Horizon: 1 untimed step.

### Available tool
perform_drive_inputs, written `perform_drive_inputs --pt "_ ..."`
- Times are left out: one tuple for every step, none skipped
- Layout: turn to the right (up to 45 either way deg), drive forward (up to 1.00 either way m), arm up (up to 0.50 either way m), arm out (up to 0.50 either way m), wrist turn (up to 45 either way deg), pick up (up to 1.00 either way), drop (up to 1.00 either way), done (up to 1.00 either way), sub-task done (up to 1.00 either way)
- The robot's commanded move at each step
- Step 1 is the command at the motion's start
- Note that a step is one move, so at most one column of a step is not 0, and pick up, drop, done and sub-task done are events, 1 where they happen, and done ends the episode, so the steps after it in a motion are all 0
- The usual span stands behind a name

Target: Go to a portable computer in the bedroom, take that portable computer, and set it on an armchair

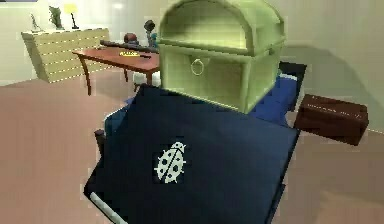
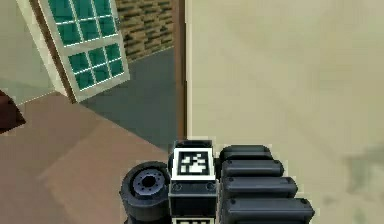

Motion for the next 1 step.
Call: perform_drive_inputs --pt "45.0 0.0 0.0 0.0 0.0 0.0 0.0 0.0 0.0"
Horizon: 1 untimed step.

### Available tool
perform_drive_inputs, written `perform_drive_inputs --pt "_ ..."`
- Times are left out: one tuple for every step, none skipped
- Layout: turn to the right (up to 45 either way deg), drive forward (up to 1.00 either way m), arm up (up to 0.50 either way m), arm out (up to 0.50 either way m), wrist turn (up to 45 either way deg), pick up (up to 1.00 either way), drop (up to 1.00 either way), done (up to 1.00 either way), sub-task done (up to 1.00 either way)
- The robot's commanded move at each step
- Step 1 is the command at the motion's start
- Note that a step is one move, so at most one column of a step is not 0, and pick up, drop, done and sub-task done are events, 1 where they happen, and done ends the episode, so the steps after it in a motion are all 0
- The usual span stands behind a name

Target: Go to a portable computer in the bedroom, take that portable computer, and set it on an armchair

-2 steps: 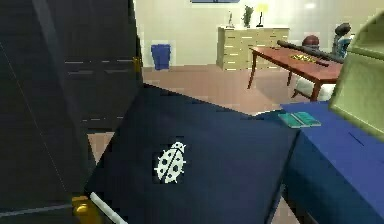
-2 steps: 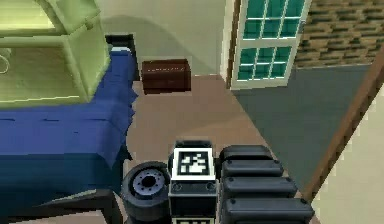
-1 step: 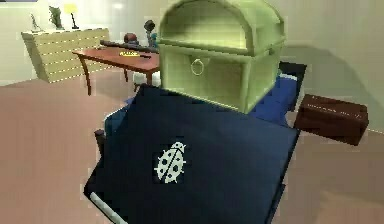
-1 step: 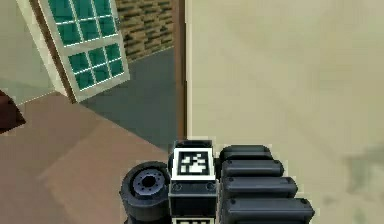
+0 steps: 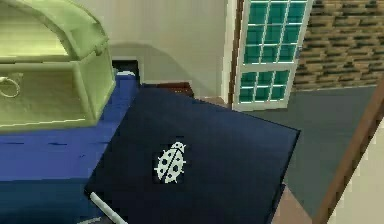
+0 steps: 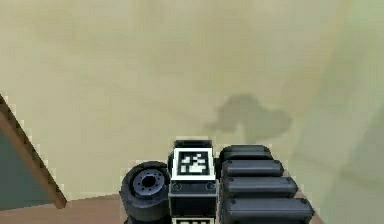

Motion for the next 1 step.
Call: perform_drive_inputs --pt "45.0 0.0 0.0 0.0 0.0 0.0 0.0 0.0 0.0"
